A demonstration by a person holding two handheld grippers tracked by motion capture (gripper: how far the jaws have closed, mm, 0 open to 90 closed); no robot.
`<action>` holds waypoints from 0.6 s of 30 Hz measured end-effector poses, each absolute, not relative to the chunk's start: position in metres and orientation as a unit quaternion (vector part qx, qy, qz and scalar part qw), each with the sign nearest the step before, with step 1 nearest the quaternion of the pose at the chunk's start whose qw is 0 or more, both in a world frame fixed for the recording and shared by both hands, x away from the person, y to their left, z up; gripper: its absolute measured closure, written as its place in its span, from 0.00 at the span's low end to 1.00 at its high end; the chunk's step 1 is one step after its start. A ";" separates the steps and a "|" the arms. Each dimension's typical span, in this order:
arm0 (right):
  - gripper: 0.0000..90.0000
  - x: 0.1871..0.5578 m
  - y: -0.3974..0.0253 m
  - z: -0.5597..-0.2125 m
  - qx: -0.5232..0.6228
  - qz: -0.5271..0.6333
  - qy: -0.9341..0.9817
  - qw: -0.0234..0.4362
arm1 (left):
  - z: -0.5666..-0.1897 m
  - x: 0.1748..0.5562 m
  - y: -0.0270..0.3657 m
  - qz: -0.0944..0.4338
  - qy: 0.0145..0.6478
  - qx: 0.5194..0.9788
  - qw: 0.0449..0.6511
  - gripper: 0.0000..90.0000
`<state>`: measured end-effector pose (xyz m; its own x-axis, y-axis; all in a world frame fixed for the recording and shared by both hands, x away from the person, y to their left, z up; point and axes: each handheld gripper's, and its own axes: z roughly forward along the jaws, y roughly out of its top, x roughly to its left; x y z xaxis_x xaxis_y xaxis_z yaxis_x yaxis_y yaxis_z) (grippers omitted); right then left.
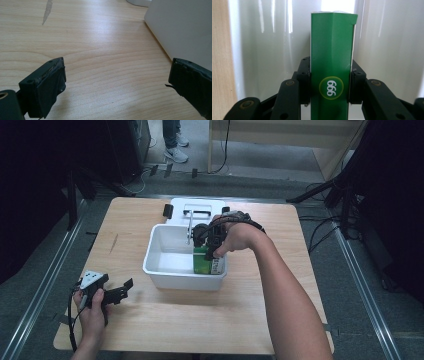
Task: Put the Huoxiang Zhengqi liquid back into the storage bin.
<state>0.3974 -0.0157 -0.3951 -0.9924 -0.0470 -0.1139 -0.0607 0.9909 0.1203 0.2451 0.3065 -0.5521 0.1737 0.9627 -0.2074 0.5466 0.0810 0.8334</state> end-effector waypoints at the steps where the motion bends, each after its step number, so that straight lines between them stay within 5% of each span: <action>1: 0.70 0.398 -0.016 -0.397 -0.028 0.061 0.996 0.055 | -0.552 0.245 0.307 0.241 0.596 0.634 0.431 0.02; 13: 0.55 0.399 -0.019 -0.405 -0.004 0.063 0.997 0.052 | -0.552 0.245 0.306 0.242 0.596 0.633 0.431 0.02; 18: 0.30 0.396 -0.020 -0.403 0.034 0.063 0.997 0.038 | -0.552 0.245 0.306 0.242 0.595 0.634 0.430 0.02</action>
